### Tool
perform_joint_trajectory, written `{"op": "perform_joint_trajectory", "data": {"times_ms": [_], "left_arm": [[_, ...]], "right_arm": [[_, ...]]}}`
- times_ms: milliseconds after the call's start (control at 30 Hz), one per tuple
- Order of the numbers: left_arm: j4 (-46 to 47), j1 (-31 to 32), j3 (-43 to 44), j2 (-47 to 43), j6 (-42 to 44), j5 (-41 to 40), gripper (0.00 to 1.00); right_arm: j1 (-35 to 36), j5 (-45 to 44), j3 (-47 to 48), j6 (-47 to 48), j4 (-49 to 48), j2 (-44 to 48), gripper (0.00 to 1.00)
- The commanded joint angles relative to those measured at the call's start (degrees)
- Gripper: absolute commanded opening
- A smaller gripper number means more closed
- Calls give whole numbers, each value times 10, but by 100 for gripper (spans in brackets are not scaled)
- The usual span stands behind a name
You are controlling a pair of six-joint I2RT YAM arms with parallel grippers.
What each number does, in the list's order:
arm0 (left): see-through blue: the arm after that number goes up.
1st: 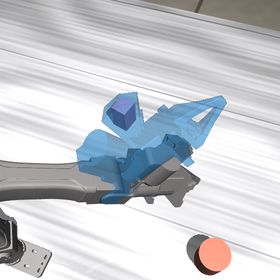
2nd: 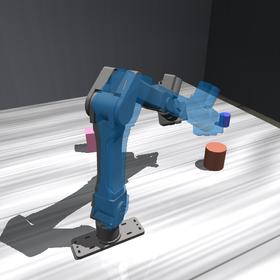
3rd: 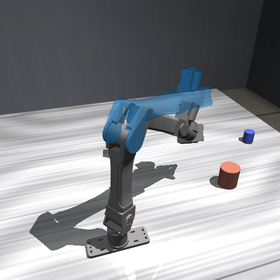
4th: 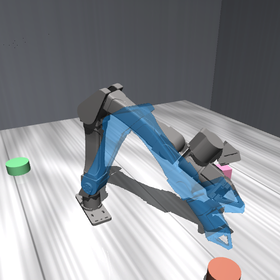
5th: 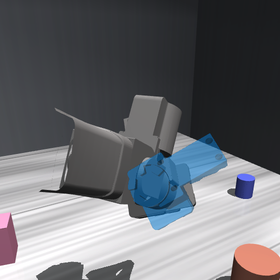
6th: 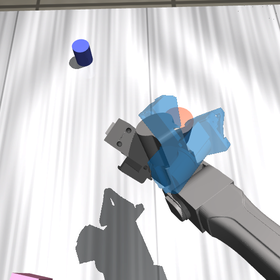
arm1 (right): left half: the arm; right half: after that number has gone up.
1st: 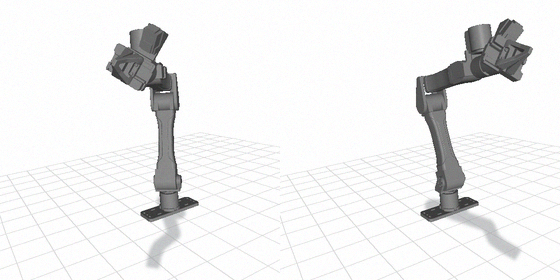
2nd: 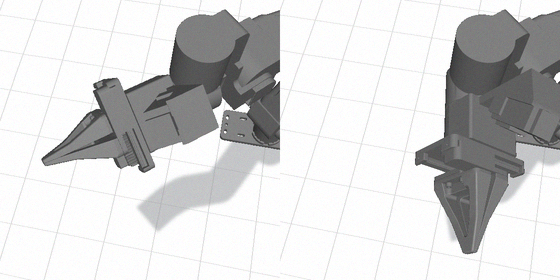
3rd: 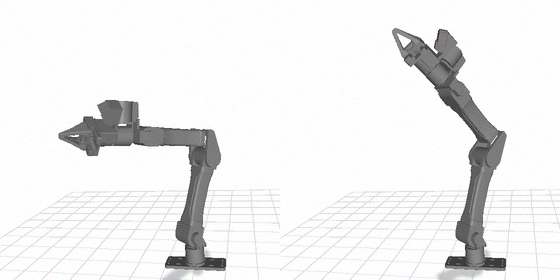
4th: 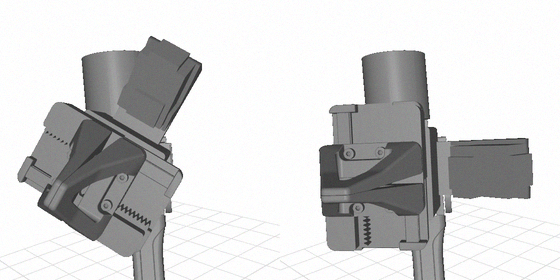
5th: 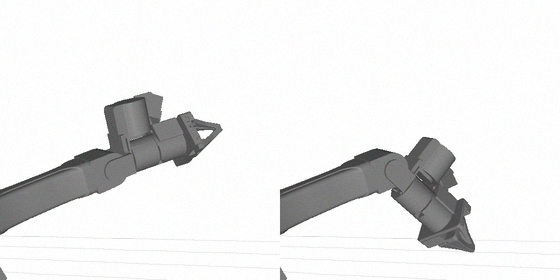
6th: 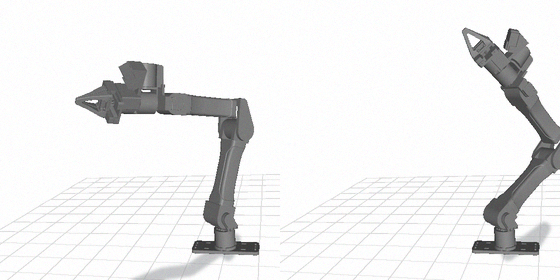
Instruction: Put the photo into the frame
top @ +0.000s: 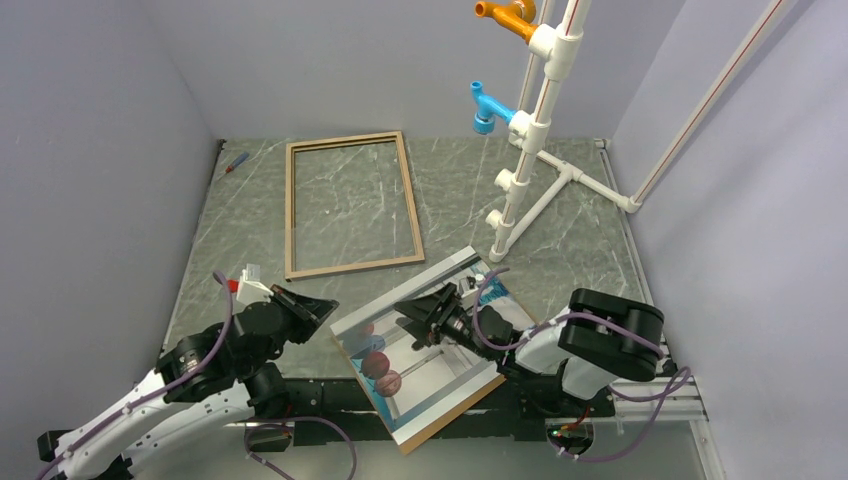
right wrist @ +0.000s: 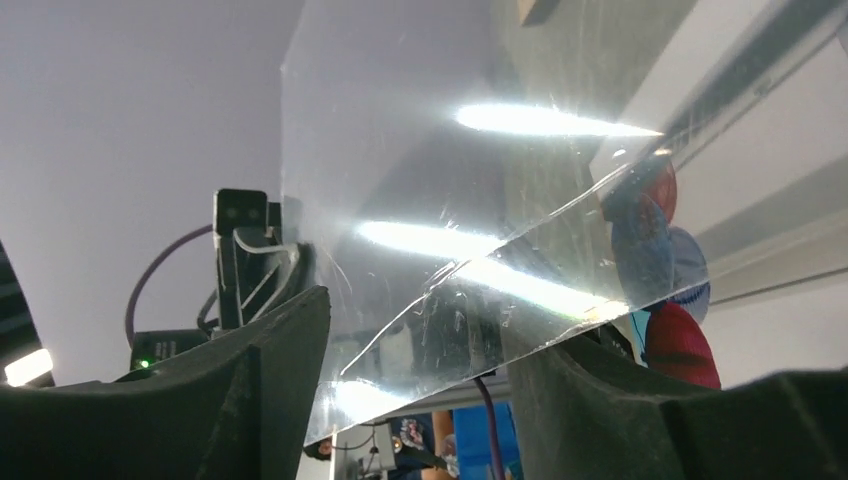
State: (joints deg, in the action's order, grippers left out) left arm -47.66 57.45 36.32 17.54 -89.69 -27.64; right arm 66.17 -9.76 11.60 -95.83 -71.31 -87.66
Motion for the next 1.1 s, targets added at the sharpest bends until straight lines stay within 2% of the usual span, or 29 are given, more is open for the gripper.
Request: {"op": "perform_joint_trajectory", "data": {"times_ms": [0,267,400,467,567,633,733,867,900,1067], "left_arm": [[33,0,-3,-4,6,21,3],[19,0,7,-2,8,28,3],[-5,1,8,-8,-7,29,4],[-23,1,9,-13,-15,25,8],[-37,1,11,-20,-17,20,20],[-38,1,9,-27,-11,20,30],[-38,1,9,-33,6,25,49],[-109,1,34,-28,13,18,95],[-137,1,45,-25,13,12,99],[-284,1,109,-16,6,-33,99]], "right_arm": [[-9,-28,13,-17,-126,-31,62],[-16,-33,28,-68,-266,-140,43],[-16,-26,37,-69,-267,-143,29],[-16,-28,33,-63,-255,-129,23],[-16,-37,19,-61,-247,-113,7],[-17,-40,12,-60,-254,-113,0],[-17,-37,11,-64,-267,-122,0],[-17,-28,12,-70,-268,-124,0],[-17,-22,11,-71,-267,-124,0],[-18,4,-5,-78,-256,-113,0]]}}
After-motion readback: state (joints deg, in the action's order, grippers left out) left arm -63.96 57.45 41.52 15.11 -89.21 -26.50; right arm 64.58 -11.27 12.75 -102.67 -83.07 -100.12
